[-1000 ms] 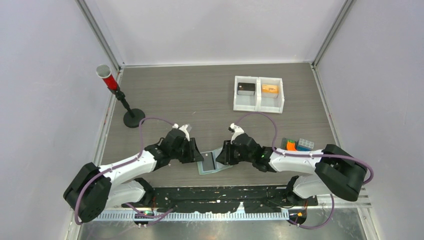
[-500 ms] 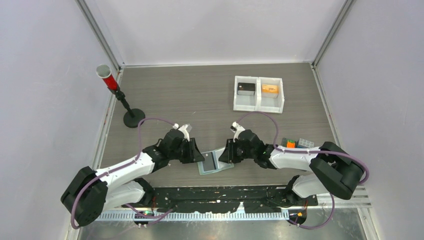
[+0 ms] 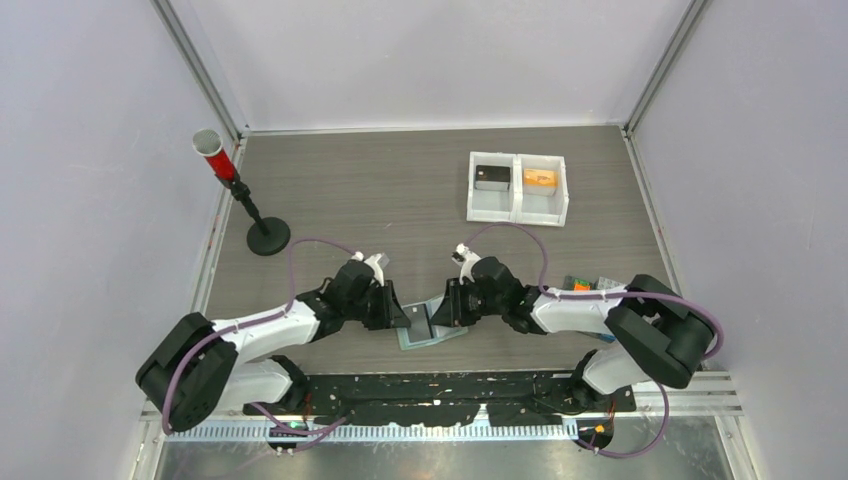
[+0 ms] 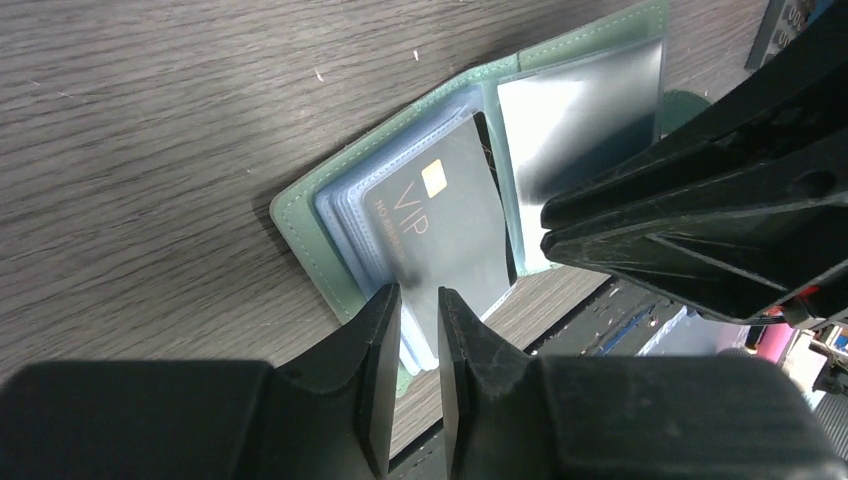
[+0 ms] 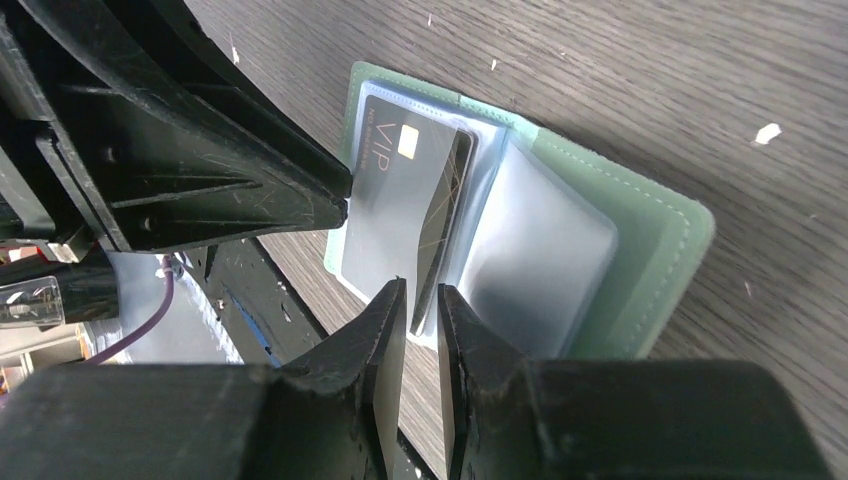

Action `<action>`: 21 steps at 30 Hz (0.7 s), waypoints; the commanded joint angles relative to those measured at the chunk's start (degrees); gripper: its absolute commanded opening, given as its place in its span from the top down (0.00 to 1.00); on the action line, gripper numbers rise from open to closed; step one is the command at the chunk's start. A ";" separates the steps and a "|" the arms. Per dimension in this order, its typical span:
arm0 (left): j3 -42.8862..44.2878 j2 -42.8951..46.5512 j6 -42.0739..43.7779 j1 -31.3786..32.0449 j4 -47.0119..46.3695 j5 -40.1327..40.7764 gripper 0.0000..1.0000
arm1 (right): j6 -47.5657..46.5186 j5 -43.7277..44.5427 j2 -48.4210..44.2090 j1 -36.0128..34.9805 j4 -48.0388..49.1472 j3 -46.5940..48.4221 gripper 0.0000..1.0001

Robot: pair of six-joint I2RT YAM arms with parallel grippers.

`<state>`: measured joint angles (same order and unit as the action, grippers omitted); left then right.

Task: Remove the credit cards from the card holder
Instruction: Remove the credit card from the card holder.

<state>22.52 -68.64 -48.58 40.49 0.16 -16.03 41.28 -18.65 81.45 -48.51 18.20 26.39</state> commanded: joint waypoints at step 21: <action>-2.91 1.16 0.93 1.17 -0.34 3.97 0.87 | 3.40 -4.78 7.73 0.00 13.68 -0.81 0.66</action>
<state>20.73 -68.53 -49.04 40.97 -2.92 -14.22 43.75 -23.27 88.90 -48.21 27.49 25.96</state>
